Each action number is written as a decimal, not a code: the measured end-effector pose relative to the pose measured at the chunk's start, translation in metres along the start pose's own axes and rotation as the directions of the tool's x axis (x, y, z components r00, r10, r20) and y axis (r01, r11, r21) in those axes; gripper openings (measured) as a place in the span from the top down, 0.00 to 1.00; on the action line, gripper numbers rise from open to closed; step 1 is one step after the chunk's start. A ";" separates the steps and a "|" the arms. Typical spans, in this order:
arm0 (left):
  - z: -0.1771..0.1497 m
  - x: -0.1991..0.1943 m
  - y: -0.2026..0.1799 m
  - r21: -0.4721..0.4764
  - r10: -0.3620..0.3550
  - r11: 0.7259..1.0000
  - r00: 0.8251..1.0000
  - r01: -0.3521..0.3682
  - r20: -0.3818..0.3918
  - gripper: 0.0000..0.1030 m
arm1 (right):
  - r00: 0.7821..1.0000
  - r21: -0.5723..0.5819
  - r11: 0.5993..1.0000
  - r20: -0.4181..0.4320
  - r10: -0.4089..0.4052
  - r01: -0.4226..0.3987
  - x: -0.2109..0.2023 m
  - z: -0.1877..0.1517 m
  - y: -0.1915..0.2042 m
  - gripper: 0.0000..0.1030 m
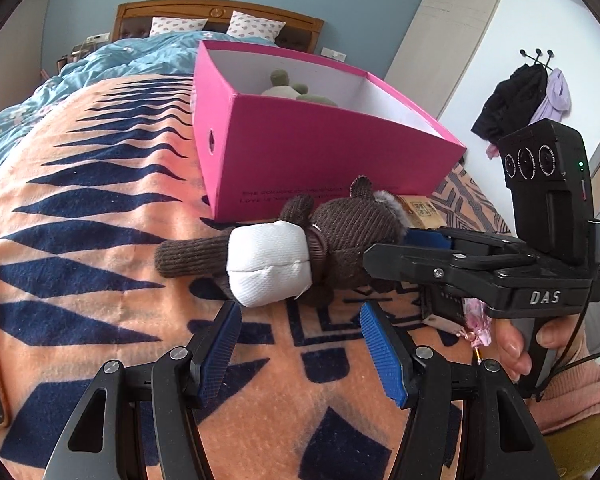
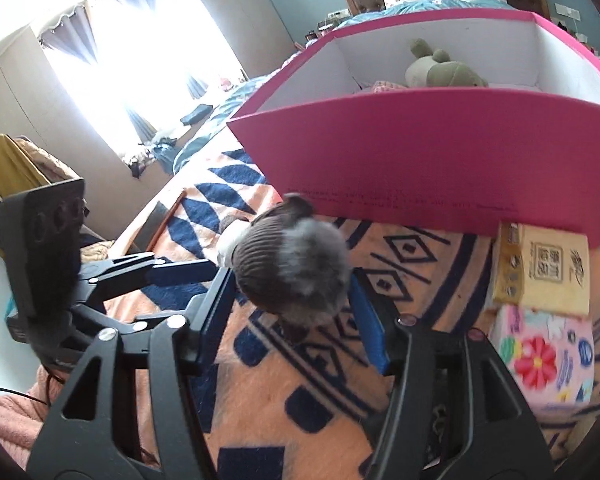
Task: Organize objects
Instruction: 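Lift the sock monkey over the box and open the right gripper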
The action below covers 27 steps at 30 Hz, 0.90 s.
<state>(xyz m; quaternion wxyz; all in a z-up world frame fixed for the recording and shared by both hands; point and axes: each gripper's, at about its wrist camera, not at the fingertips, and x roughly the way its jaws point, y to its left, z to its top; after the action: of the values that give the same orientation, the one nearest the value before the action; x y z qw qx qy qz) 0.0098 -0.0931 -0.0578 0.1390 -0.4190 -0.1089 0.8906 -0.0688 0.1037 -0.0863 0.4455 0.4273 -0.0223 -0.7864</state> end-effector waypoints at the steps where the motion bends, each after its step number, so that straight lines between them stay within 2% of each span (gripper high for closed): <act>1: 0.001 -0.001 0.002 -0.001 0.004 1.000 1.000 -0.004 0.005 0.38 | 1.000 -0.012 1.000 0.003 -0.007 0.007 -0.005 0.001 -0.003 0.42; 2: 0.003 -0.001 0.003 -0.004 0.004 1.000 1.000 -0.004 0.006 0.38 | 1.000 -0.026 1.000 0.003 -0.013 0.013 -0.005 0.002 -0.003 0.42; 6: 0.009 0.002 0.012 -0.021 -0.006 1.000 1.000 0.006 0.008 0.38 | 1.000 -0.032 0.999 0.019 -0.012 0.012 -0.007 0.008 -0.009 0.53; 9: 0.014 0.010 0.017 -0.040 -0.028 0.999 1.000 0.028 0.000 0.38 | 0.999 -0.034 0.999 0.035 0.000 0.002 -0.017 0.008 -0.011 0.55; 13: 0.017 0.019 0.015 -0.037 -0.069 0.997 0.998 0.069 -0.013 0.40 | 0.999 -0.030 0.999 0.040 0.017 -0.016 -0.024 0.004 -0.017 0.56; 19: 0.021 0.026 0.002 -0.020 -0.112 0.994 0.994 0.111 -0.022 0.50 | 0.998 -0.023 1.000 0.055 0.022 -0.021 -0.039 0.000 -0.022 0.56; 27: 0.030 -0.001 -0.028 0.054 -0.125 0.991 0.992 0.124 0.018 0.51 | 0.994 -0.070 0.997 0.101 0.036 -0.029 -0.074 0.000 -0.012 0.56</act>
<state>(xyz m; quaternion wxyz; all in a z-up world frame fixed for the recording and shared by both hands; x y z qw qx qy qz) -0.0081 -0.0699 -0.0298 0.2043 -0.3981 -0.1127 0.8872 -0.0593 0.1640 -0.0433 0.4709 0.3707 -0.0251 -0.8001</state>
